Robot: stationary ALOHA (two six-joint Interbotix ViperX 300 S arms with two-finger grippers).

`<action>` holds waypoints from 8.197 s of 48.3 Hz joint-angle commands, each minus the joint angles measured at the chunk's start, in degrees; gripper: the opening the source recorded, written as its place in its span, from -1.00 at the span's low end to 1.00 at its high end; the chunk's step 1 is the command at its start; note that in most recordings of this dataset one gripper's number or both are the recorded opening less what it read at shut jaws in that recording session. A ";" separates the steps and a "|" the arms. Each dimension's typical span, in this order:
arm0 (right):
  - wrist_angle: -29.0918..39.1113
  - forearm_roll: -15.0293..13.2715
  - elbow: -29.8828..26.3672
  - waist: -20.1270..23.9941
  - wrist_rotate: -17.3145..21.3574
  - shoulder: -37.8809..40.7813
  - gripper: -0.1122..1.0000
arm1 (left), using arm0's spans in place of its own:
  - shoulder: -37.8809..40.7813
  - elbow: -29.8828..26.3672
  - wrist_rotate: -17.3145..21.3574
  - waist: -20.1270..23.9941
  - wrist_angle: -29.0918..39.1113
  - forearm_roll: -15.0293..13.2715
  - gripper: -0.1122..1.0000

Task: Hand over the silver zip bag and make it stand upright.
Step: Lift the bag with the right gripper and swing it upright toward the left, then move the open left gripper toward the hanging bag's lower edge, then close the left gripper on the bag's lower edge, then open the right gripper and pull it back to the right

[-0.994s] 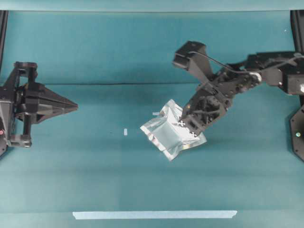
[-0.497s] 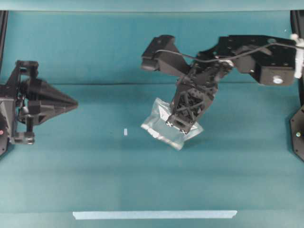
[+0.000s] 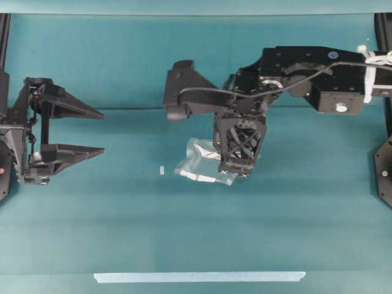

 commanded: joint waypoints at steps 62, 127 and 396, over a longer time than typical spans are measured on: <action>5.54 -10.46 -9.49 2.81 -6.77 7.47 -0.77 | 15.47 2.72 0.26 0.62 -9.05 0.18 0.80; 7.38 -10.55 -11.43 3.25 -2.99 9.23 -0.77 | 27.16 -1.49 0.26 0.44 -16.88 0.09 0.80; -34.01 -10.72 27.77 3.43 16.00 -28.04 0.74 | 61.35 -18.11 -0.18 -0.44 -37.97 0.18 -0.32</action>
